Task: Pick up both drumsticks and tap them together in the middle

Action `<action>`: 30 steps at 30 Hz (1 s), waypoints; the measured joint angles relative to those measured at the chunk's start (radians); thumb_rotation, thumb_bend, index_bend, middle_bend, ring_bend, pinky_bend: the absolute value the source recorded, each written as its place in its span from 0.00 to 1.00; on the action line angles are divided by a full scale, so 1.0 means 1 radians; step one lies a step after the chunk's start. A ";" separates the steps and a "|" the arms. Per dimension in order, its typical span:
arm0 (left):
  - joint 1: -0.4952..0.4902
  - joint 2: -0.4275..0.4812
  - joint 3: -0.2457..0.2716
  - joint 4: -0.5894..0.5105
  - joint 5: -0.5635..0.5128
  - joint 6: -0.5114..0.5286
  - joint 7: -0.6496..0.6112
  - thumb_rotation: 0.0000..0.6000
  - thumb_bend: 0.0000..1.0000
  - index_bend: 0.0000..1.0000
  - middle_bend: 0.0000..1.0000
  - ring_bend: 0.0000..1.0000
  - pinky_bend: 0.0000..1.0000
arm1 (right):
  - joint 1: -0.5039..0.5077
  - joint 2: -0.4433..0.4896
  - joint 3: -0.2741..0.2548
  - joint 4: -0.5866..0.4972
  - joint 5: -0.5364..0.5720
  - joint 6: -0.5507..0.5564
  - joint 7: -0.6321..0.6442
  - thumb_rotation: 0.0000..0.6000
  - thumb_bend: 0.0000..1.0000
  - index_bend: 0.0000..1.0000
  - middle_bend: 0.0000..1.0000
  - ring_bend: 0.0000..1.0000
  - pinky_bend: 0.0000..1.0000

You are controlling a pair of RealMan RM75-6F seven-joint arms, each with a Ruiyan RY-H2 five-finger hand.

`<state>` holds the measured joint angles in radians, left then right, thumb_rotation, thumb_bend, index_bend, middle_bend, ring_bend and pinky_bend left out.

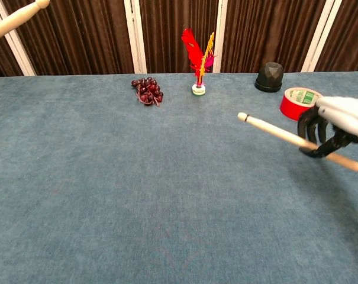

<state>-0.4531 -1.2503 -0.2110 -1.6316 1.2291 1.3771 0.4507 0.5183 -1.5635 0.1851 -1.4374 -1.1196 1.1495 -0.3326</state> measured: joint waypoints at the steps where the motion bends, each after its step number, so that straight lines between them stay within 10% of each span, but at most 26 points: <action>1: 0.000 -0.004 0.002 0.005 0.010 0.002 -0.011 1.00 0.52 0.59 0.55 0.04 0.00 | -0.001 0.017 0.011 -0.019 0.001 0.001 0.006 1.00 0.47 0.72 0.66 0.55 0.04; 17: -0.040 -0.127 0.014 0.101 0.114 -0.011 -0.105 1.00 0.52 0.59 0.55 0.04 0.00 | 0.045 0.272 0.195 -0.246 0.185 -0.053 -0.011 1.00 0.47 0.72 0.66 0.55 0.04; 30: -0.149 -0.306 -0.038 0.186 0.107 -0.071 -0.076 1.00 0.52 0.59 0.55 0.04 0.00 | 0.113 0.388 0.248 -0.288 0.274 -0.141 0.014 1.00 0.47 0.73 0.66 0.55 0.04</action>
<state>-0.6022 -1.5567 -0.2491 -1.4460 1.3356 1.3062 0.3745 0.6311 -1.1758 0.4332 -1.7255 -0.8454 1.0086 -0.3188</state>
